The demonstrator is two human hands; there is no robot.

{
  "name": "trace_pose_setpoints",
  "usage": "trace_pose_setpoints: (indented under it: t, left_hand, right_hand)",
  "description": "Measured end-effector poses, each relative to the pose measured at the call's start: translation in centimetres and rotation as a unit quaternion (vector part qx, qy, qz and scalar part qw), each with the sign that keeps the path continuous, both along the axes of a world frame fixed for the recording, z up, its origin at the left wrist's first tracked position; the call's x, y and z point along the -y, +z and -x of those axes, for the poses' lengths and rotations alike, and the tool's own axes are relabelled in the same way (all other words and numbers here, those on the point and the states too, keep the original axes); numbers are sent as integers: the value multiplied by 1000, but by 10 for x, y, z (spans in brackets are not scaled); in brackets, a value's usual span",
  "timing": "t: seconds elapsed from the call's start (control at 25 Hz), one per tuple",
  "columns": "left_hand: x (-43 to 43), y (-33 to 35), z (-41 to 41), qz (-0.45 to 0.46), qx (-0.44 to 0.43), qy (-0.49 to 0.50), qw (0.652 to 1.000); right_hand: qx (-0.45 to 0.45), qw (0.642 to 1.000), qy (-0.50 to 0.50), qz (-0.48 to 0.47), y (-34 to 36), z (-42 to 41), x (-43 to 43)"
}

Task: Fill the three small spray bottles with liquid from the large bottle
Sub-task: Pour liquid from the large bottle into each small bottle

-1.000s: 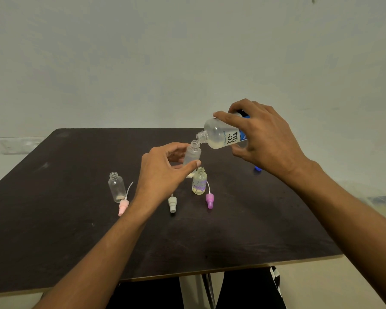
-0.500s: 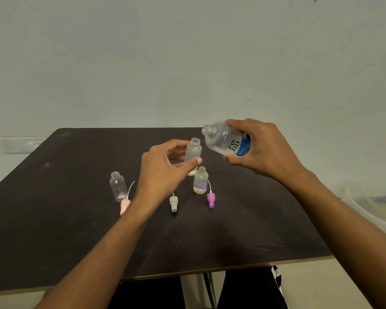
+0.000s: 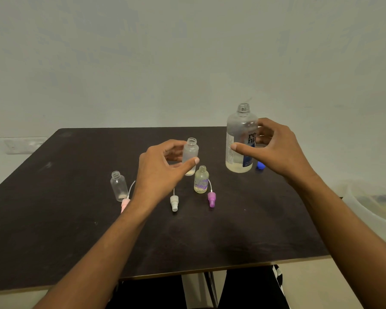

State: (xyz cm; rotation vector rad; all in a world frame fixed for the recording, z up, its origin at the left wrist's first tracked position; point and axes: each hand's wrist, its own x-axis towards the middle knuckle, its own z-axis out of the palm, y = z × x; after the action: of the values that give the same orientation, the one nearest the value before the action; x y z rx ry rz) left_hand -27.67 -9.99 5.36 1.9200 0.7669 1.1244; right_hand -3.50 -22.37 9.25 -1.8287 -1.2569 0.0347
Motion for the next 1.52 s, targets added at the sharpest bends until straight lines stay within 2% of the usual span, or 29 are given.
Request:
trace_pose_setpoints:
  t: [0.48,1.04,1.52]
  left_hand:
    - [-16,-17,6,2,-23,24,999]
    - [-51,-71,16,30,-187,95,977]
    - [-54,-82,15,53,-199,88,975]
  right_hand:
    - [-29,999,2,-19,-2,-4,9]
    - [-25,1000,8,-4,-10,-9,12]
    - [-11,1000,-2,-20,-12,-11,18]
